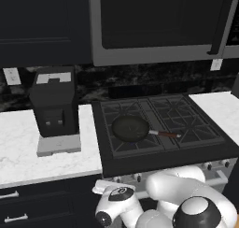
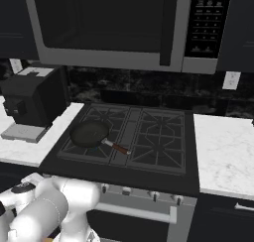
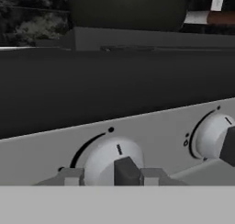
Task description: Turn off the front left burner of the stove.
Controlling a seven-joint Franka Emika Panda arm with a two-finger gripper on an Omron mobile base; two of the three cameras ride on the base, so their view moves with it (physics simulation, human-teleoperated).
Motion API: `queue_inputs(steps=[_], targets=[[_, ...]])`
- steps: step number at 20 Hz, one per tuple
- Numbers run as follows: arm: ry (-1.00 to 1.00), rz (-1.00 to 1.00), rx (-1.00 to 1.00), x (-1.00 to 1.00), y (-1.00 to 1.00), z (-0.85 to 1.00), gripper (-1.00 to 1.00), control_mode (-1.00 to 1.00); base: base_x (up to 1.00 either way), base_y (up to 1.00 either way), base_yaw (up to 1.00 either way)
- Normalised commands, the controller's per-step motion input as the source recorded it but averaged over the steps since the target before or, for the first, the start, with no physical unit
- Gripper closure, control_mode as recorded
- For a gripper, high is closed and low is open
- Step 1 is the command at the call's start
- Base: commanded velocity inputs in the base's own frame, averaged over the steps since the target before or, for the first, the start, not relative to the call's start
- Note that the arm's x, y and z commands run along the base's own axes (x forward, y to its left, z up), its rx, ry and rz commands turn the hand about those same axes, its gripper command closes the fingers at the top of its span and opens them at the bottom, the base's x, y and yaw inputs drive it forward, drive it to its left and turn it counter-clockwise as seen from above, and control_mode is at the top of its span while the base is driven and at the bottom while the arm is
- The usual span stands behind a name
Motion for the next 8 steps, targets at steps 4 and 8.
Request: queue_inputs(steps=[4,8], targets=[[0.00,0.00,0.00,0.00,0.00,0.00,1.00,-1.00,0.00,0.00,0.00],[0.05,-0.32,0.04,0.02,-0.08,-0.28,1.00,-1.00,0.00,0.00,0.00]])
